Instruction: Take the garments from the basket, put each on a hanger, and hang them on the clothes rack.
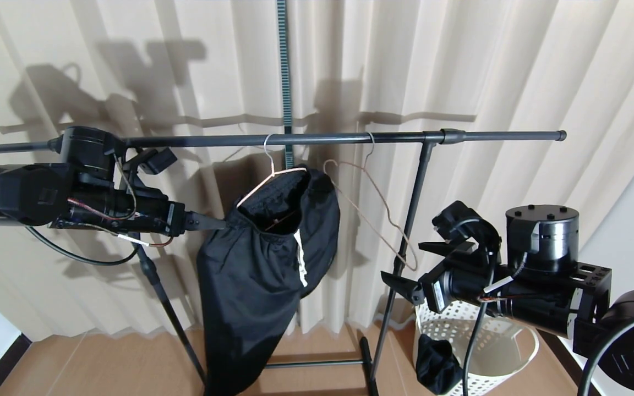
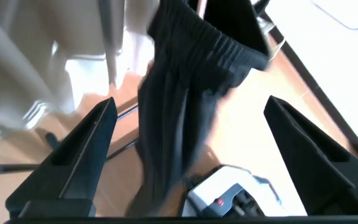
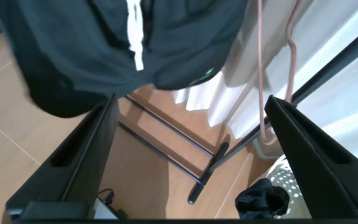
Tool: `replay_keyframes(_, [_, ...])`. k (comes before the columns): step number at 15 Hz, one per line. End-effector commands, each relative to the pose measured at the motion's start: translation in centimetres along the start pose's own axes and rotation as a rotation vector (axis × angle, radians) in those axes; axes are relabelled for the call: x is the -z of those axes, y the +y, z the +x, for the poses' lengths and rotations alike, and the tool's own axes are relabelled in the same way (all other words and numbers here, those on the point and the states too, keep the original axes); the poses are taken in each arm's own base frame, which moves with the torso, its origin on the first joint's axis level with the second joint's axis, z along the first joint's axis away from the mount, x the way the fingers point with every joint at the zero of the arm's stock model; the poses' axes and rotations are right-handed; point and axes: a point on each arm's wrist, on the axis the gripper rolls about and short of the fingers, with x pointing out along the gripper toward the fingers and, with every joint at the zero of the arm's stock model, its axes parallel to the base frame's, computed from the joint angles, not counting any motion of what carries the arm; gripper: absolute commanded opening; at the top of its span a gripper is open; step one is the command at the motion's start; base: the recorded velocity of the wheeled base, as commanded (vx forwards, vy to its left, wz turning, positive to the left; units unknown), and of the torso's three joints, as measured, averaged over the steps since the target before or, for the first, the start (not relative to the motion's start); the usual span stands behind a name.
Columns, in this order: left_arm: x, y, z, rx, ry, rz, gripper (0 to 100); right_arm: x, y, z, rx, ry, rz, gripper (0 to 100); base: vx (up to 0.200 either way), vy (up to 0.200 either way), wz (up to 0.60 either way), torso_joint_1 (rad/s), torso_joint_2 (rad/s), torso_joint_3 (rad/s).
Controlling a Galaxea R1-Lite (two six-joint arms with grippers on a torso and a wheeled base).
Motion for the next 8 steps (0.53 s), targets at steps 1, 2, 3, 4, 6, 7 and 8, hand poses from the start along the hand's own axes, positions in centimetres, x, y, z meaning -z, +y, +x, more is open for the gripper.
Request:
replay_keyframes(1, [0.2, -0.2, -0.8, -0.011, 0.02, 0.033, 100, 0.0, 0.0, 0.0, -0.001, -0.001, -0.001, 100, 0.0, 0.0, 0.0, 0.0, 0.0, 0.0])
replay_keyframes(2, [0.2, -0.2, -1.0, -0.014, 0.023, 0.035, 100, 0.0, 0.0, 0.0, -0.001, -0.003, -0.001, 100, 0.0, 0.0, 0.0, 0.0, 0.0, 0.0])
replay_keyframes(3, [0.9, -1.1, -2.1, -0.021, 0.042, 0.068, 100, -0.4, 0.0, -0.7, 0.007, -0.022, -0.003, 100, 0.0, 0.0, 0.0, 0.0, 0.0, 0.0])
replay_keyframes(4, [1.2, -1.8, -3.0, -0.021, 0.038, 0.086, 100, -1.0, 0.0, -1.6, 0.023, -0.05, -0.008, 100, 0.0, 0.0, 0.0, 0.0, 0.0, 0.0])
replay_keyframes(6, [2.2, -3.6, -6.2, -0.044, 0.011, 0.096, 100, -1.9, 0.0, -3.9, 0.105, -0.1, -0.013, 100, 0.0, 0.0, 0.0, 0.0, 0.0, 0.0])
replay_keyframes(7, [3.1, -4.7, -7.9, -0.057, 0.0, 0.097, 100, -2.2, 0.1, -5.8, 0.141, -0.131, -0.019, 100, 0.0, 0.0, 0.0, 0.0, 0.0, 0.0])
replay_keyframes(8, [4.1, -5.7, -9.5, -0.074, -0.014, 0.098, 100, -1.9, 0.3, -7.7, 0.148, -0.137, -0.032, 100, 0.0, 0.0, 0.0, 0.0, 0.0, 0.0])
